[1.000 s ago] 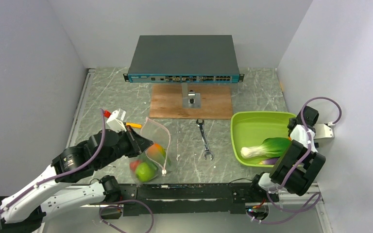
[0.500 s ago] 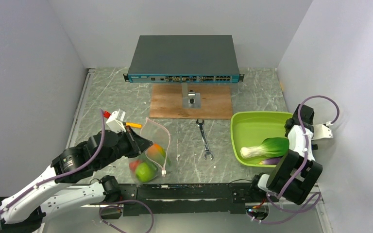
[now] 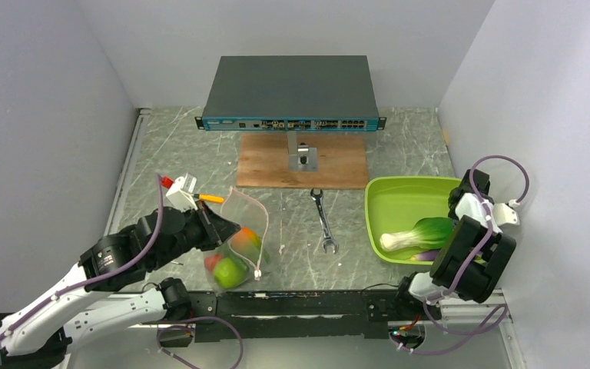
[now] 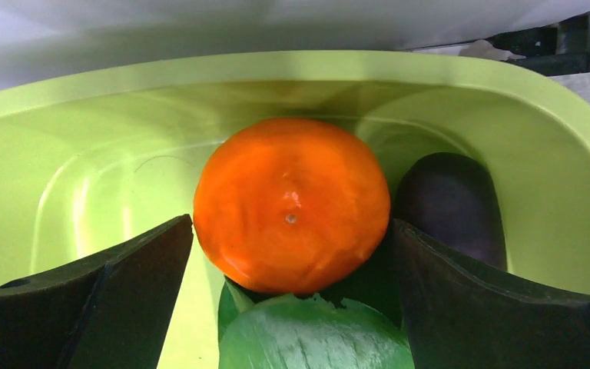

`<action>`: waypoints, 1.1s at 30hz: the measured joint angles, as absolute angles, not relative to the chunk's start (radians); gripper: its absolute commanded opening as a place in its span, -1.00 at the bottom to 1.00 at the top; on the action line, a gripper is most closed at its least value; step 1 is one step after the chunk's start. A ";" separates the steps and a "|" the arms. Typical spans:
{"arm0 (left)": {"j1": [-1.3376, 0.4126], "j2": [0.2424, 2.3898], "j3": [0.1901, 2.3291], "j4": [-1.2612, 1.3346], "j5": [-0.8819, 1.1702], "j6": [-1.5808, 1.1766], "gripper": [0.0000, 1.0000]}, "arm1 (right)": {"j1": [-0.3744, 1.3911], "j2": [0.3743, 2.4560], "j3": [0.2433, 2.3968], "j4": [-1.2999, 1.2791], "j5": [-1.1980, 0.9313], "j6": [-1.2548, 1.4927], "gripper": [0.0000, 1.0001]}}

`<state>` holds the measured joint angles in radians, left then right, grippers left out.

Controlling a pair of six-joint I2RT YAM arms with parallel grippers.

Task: Place the food in the zip-top bag and seal the zipper

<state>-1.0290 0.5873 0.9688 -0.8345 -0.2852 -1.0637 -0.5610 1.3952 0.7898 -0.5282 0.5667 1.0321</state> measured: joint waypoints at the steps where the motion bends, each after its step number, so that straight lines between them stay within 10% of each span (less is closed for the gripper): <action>1: -1.029 0.586 0.969 -0.836 -0.285 -1.064 -1.00 | -0.561 1.408 0.790 -0.522 0.564 1.031 0.98; 18: -1.029 0.555 0.953 -0.837 -0.286 -1.070 -1.00 | -0.561 1.436 0.803 -0.517 0.520 0.995 0.25; 33: -1.029 0.626 0.953 -0.824 -0.285 -1.067 -1.00 | -0.500 0.969 0.765 -0.392 0.336 0.876 -0.68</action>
<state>-1.0290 0.6258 0.9527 -0.8238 -0.2852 -1.0668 -0.5003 0.9688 0.7647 -0.3916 0.3363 0.8764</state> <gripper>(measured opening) 0.013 0.818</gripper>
